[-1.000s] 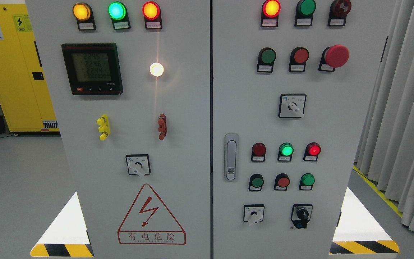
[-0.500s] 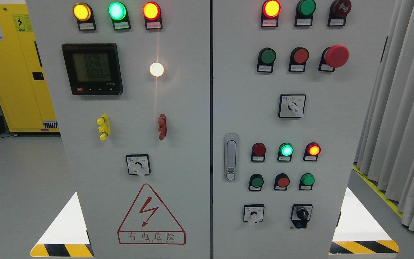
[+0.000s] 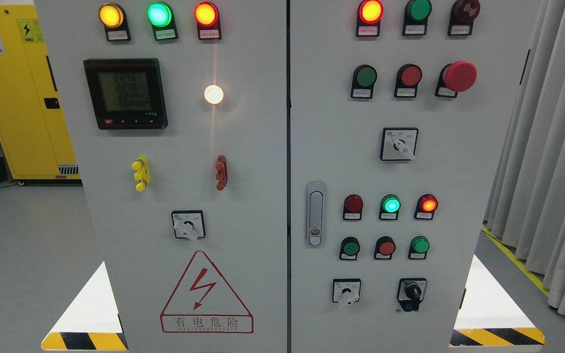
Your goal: Press green start button
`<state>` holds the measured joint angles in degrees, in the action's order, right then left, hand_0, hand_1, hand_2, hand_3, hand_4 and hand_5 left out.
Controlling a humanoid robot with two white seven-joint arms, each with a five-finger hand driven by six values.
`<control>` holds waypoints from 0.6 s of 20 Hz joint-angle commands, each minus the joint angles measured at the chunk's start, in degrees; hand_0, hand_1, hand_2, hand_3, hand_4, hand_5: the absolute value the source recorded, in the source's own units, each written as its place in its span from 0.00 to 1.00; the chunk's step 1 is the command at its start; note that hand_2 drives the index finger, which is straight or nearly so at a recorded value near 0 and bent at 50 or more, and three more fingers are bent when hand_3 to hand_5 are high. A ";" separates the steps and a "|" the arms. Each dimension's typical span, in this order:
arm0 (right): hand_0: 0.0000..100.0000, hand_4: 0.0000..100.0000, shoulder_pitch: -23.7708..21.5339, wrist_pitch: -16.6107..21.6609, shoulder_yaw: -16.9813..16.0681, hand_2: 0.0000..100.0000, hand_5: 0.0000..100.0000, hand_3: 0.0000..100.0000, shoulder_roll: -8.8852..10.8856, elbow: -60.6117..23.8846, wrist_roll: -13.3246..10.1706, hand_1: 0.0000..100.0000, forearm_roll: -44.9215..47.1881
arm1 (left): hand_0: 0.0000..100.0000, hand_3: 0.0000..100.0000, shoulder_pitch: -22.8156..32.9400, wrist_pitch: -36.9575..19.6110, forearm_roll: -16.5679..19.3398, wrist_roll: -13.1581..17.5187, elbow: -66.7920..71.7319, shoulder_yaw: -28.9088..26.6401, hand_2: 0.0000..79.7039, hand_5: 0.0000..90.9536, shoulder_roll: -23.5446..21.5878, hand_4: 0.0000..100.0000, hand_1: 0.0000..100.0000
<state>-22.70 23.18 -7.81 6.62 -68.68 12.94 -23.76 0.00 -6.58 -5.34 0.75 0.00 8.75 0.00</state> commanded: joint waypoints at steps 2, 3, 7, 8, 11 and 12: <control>0.27 0.38 -1.11 0.38 1.04 0.00 0.21 0.35 -0.29 -35.89 0.25 0.49 -5.85 | 0.12 0.00 -1.76 0.08 0.07 0.04 -1.58 -0.14 0.00 0.00 0.79 0.00 0.56; 0.27 0.39 -0.68 0.38 0.96 0.00 0.23 0.37 -0.20 -38.09 0.25 0.50 -6.73 | 0.12 0.00 -1.76 0.08 -0.02 0.04 -1.58 -0.05 0.00 0.00 0.96 0.00 0.56; 0.27 0.42 1.51 0.46 0.78 0.00 0.27 0.40 -0.03 -45.57 0.25 0.50 -11.47 | 0.12 0.00 -1.76 -0.01 -0.02 0.04 -1.58 -0.05 0.00 0.00 1.84 0.00 0.56; 0.27 0.43 2.57 0.47 0.69 0.00 0.27 0.40 -0.03 -46.89 0.25 0.50 -12.88 | 0.12 0.00 -1.76 -0.01 -0.02 0.04 -1.58 -0.05 0.00 0.00 2.02 0.00 0.56; 0.27 0.45 7.57 0.47 0.69 0.00 0.29 0.42 -0.03 -49.80 0.34 0.51 -17.27 | 0.12 0.00 -1.76 -0.01 -0.02 0.04 -1.58 -0.05 0.00 0.00 2.02 0.00 0.56; 0.27 0.45 9.33 0.47 0.78 0.00 0.29 0.42 -0.03 -50.24 0.42 0.51 -18.85 | 0.12 0.00 -1.76 -0.01 -0.02 0.04 -1.58 -0.05 0.00 0.00 2.10 0.00 0.56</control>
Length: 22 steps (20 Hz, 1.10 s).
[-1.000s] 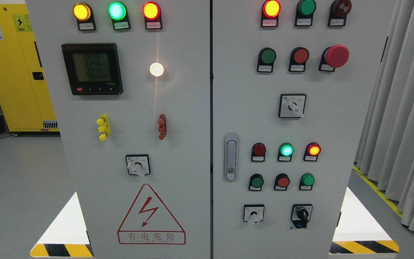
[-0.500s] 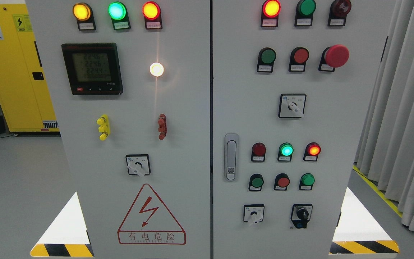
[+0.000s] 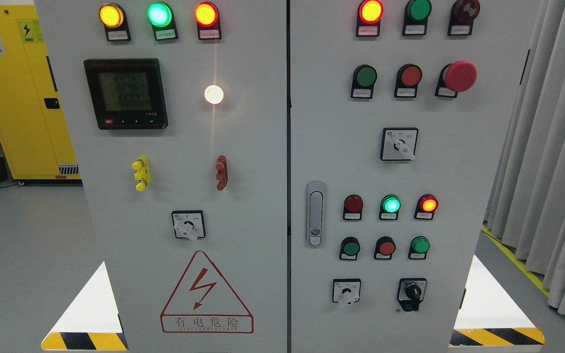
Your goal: Press green start button
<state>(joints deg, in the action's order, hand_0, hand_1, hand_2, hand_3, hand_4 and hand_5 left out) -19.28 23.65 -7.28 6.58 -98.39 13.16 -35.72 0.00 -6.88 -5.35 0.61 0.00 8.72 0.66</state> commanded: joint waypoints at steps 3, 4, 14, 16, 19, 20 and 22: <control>0.27 0.46 10.91 -0.01 0.51 0.00 0.32 0.44 0.01 -20.79 0.20 0.52 -11.37 | 0.12 0.00 -1.76 0.29 -0.01 0.18 -1.58 -0.02 0.00 0.00 1.45 0.00 0.56; 0.27 0.48 12.50 -0.01 0.51 0.00 0.34 0.45 0.19 -20.79 0.29 0.52 -12.78 | 0.12 0.00 -1.76 0.29 -0.01 0.18 -1.67 -0.02 0.00 0.00 1.54 0.00 0.56; 0.31 0.69 26.12 -0.19 2.08 0.02 0.57 0.71 0.80 -19.47 6.26 0.57 -23.68 | 0.12 0.00 -1.76 0.29 0.08 0.18 -1.58 -0.02 0.00 0.00 4.61 0.00 0.56; 0.33 0.70 27.97 -0.27 2.88 0.02 0.60 0.72 0.80 -19.03 6.62 0.58 -24.57 | 0.12 0.00 -1.76 0.29 0.07 0.18 -1.58 -0.02 0.00 0.00 4.97 0.00 0.56; 0.34 0.73 30.26 -0.36 4.46 0.03 0.65 0.72 0.72 -17.89 6.62 0.59 -25.79 | 0.12 0.00 -1.76 0.29 0.07 0.18 -1.58 0.07 0.00 0.00 5.06 0.00 0.56; 0.35 0.73 30.70 -0.36 4.99 0.03 0.65 0.72 0.54 -17.37 6.62 0.59 -26.23 | 0.12 0.00 -1.76 0.29 0.08 0.18 -1.67 0.07 0.00 0.00 5.14 0.00 0.56; 0.37 0.73 31.58 -0.54 6.39 0.03 0.65 0.72 0.19 -16.83 6.62 0.59 -27.11 | 0.12 0.00 -1.76 0.29 0.08 0.18 -1.67 0.16 0.00 0.00 5.49 0.00 0.56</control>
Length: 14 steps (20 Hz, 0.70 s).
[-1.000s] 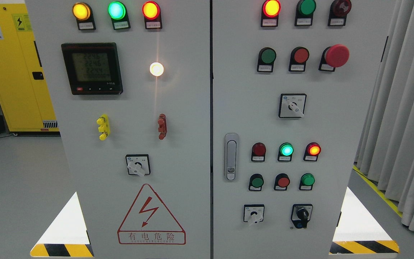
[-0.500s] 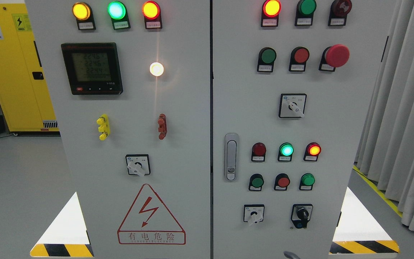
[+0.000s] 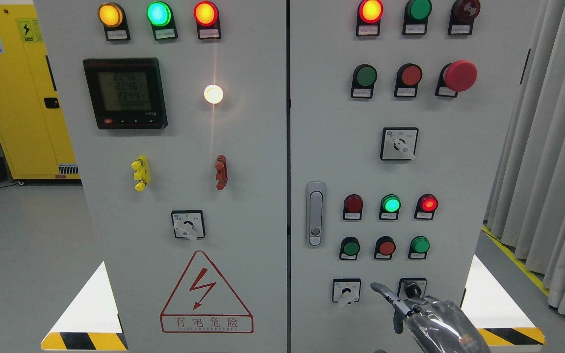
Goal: Press green start button
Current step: 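Raise the right hand toward the lower green push button, then press the green push button with the right hand's fingers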
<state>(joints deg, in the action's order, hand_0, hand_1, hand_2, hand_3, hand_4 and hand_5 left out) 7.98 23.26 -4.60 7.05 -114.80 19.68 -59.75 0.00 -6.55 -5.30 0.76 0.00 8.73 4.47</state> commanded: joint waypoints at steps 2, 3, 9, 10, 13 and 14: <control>0.37 0.73 5.55 -0.32 5.04 0.03 0.65 0.71 -0.28 0.45 0.10 0.59 -3.44 | 0.12 0.00 -1.67 -0.04 0.03 0.03 -1.58 0.06 0.00 0.00 1.68 0.00 0.56; 0.38 0.73 6.07 -0.32 5.48 0.03 0.65 0.71 -0.28 1.33 0.10 0.59 -3.44 | 0.12 0.00 -1.67 -0.04 0.03 0.03 -1.58 0.06 0.00 0.00 1.68 0.00 0.56; 0.39 0.73 6.43 -0.32 5.92 0.03 0.65 0.71 -0.28 5.46 0.01 0.59 -3.53 | 0.12 0.00 -1.67 -0.04 0.03 0.03 -1.58 0.15 0.00 0.00 1.68 0.00 0.56; 0.40 0.73 6.43 -0.32 6.01 0.03 0.65 0.71 -0.28 6.08 -0.08 0.59 -3.53 | 0.12 0.00 -1.67 -0.04 0.03 0.03 -1.58 0.15 0.00 0.00 1.68 0.00 0.56; 0.40 0.72 6.95 -0.32 6.01 0.03 0.64 0.71 -0.37 7.57 -0.08 0.59 -3.53 | 0.12 0.00 -1.67 0.05 0.03 0.03 -1.58 0.15 0.00 0.00 1.68 0.00 0.56; 0.40 0.72 7.31 -0.32 5.92 0.03 0.64 0.71 -0.28 8.01 -0.08 0.59 -3.53 | 0.12 0.00 -1.67 0.05 0.03 0.03 -1.58 0.15 0.00 0.00 1.68 0.00 0.56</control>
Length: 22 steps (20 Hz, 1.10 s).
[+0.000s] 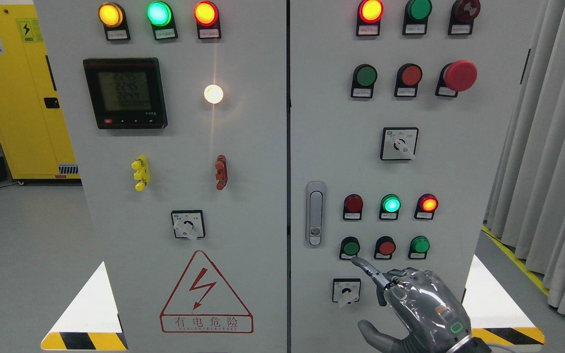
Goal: Press green start button
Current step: 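Press the green push button with the right hand's fingers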
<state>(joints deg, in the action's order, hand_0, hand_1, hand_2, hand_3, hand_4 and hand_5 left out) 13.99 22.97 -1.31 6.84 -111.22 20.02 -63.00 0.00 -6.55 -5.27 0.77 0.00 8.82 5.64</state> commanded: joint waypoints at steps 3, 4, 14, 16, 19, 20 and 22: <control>0.40 0.72 2.36 -0.03 2.37 0.02 0.63 0.71 -0.08 5.74 -0.51 0.59 -0.19 | 0.12 0.00 -1.67 -0.04 0.00 0.02 -1.58 0.05 0.00 0.00 0.51 0.00 0.56; 0.40 0.72 2.53 -0.03 2.36 0.02 0.63 0.70 -0.16 6.18 -0.51 0.59 -0.19 | 0.12 0.00 -1.67 0.05 0.00 0.02 -1.58 0.05 0.00 0.00 0.51 0.00 0.56; 0.40 0.71 3.24 -0.99 1.66 0.02 0.63 0.70 -0.07 8.56 -0.51 0.59 -0.02 | 0.12 0.00 -1.67 -0.04 0.00 0.02 -1.58 0.05 0.00 0.00 0.51 0.00 0.56; 0.41 0.71 3.67 -1.08 1.66 0.02 0.63 0.70 -0.07 8.56 -0.51 0.59 -0.02 | 0.12 0.00 -1.67 -0.04 0.00 0.02 -1.58 0.05 0.00 0.00 0.51 0.00 0.56; 0.41 0.71 4.12 -1.08 1.57 0.02 0.63 0.70 -0.07 8.48 -0.51 0.59 -0.02 | 0.12 0.00 -1.67 -0.04 0.00 0.02 -1.58 0.05 0.00 0.00 0.51 0.00 0.56; 0.41 0.71 4.12 -1.08 1.57 0.02 0.63 0.70 -0.07 8.47 -0.51 0.59 -0.02 | 0.12 0.00 -1.67 0.05 0.00 0.02 -1.58 0.05 0.00 0.00 0.51 0.00 0.56; 0.41 0.71 4.20 -1.26 1.57 0.02 0.63 0.70 -0.07 8.47 -0.51 0.59 0.07 | 0.12 0.00 -1.67 -0.04 0.00 0.02 -1.58 0.05 0.00 0.00 0.43 0.00 0.56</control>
<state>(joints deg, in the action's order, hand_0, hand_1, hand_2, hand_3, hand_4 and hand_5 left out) 17.65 21.87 -0.18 6.77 -104.21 19.51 -63.04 0.00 -6.55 -5.27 0.77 0.00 8.86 6.07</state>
